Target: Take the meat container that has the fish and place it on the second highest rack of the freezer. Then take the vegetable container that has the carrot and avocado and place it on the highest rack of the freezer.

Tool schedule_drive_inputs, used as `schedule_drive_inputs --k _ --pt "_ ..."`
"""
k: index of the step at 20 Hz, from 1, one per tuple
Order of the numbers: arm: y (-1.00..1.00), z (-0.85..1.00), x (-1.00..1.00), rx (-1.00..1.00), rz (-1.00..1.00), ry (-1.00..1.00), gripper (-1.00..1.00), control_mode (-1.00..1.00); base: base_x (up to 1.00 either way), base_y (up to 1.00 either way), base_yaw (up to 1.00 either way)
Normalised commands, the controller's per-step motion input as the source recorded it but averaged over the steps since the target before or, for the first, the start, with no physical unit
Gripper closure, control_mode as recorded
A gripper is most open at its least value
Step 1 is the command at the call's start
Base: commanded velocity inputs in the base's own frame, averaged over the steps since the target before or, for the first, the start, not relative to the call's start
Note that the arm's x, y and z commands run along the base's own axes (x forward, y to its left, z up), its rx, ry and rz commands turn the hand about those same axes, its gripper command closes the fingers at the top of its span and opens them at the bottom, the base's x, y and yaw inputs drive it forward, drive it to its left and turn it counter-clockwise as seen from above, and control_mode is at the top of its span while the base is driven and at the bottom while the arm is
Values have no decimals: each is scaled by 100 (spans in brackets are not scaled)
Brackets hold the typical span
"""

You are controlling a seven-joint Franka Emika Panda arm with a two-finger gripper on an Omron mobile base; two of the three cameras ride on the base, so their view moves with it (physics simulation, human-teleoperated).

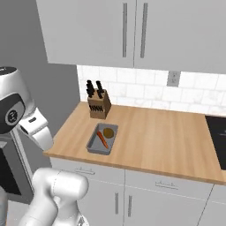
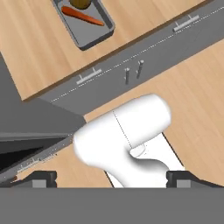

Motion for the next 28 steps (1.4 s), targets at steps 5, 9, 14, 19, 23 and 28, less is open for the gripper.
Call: schedule_drive_inputs --k 5,9,14,19,23,28 --pt "-24 -9 20 8 0 3 -100 -100 36 -11 0" --pt "-90 -66 77 14 0 13 -100 -100 0 0 0" --pt "-43 -87 85 3 -6 9 -100 -100 0 0 0" --pt "-15 -95 73 0 -7 1 -100 -100 0 0 0" --pt "0 -78 46 0 -8 -1 -100 -100 0 0 0" --pt "0 -54 43 0 -8 -5 -100 -100 0 0 0"
